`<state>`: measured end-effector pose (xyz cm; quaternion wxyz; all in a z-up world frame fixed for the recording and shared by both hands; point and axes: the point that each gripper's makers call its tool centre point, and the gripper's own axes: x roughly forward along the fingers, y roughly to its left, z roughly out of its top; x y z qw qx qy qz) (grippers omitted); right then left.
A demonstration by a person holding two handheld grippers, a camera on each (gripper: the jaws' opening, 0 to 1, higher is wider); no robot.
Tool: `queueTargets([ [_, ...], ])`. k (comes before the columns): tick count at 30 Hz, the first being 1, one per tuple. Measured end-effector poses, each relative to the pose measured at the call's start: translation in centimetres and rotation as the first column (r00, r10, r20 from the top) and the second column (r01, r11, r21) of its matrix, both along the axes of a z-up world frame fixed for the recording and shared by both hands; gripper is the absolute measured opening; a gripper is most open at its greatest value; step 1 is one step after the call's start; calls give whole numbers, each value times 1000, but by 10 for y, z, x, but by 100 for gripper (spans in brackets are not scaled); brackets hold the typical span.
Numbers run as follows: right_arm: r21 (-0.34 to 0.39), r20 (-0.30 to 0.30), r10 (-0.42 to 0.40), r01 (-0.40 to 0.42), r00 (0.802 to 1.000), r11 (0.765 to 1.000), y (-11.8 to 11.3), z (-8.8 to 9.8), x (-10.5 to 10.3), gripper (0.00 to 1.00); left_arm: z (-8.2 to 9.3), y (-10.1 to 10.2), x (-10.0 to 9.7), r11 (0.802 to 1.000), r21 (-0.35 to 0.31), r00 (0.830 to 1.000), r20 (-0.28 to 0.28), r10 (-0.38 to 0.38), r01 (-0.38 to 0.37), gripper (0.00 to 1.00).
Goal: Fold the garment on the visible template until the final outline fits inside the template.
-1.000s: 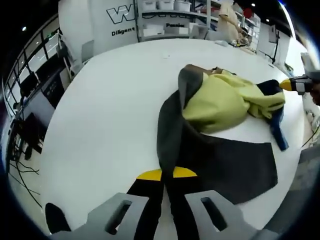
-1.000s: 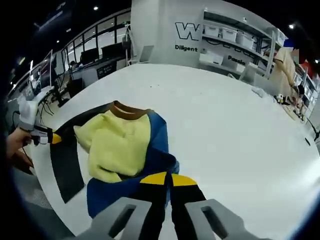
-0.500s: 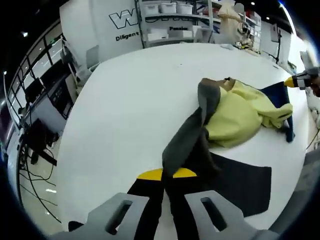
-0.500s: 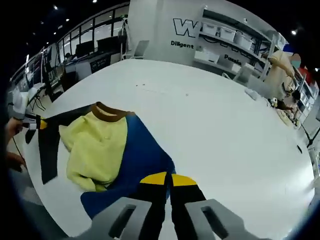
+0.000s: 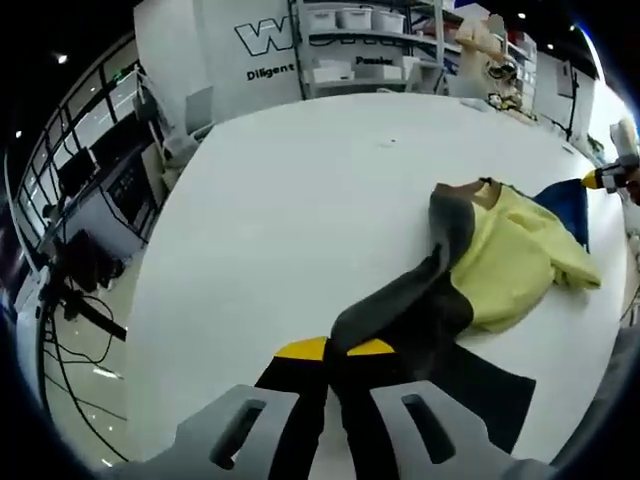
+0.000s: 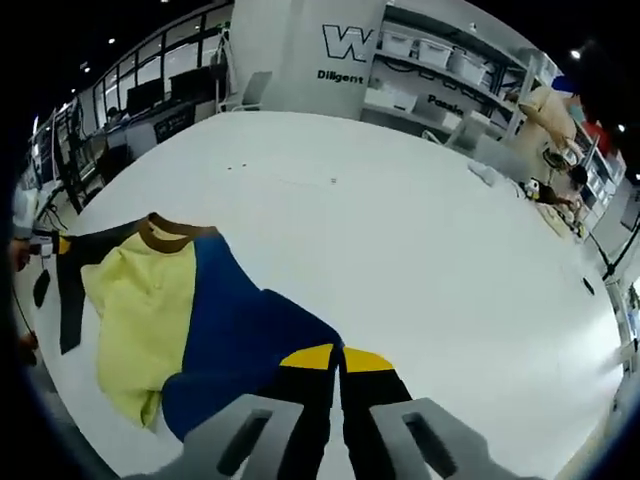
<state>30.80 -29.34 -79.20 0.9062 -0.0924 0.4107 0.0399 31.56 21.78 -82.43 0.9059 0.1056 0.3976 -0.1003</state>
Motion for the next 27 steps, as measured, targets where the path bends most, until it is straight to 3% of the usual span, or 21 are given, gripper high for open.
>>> queueTargets([
  [4, -32, -46, -8, 6, 999, 999, -12, -12, 2, 0, -3, 4, 9, 1000, 9, 1000, -19, -13, 13, 8],
  [7, -59, -75, -68, 64, 995, 996, -27, -20, 1, 0, -5, 7, 16, 1000, 3, 1000, -21, -8, 8, 8],
  [12, -71, -93, -51, 45, 994, 996, -28, -28, 6, 0, -9, 12, 26, 999, 42, 999, -46, -28, 30, 8],
  [16, -85, -101, -30, 21, 994, 996, -26, -34, 12, 0, -8, 17, 37, 990, 124, 996, -60, -58, 66, 8],
  [27, -131, -111, -55, 40, 992, 991, -39, -49, 28, 0, -20, 34, 55, 984, 171, 995, -88, -42, 56, 7],
])
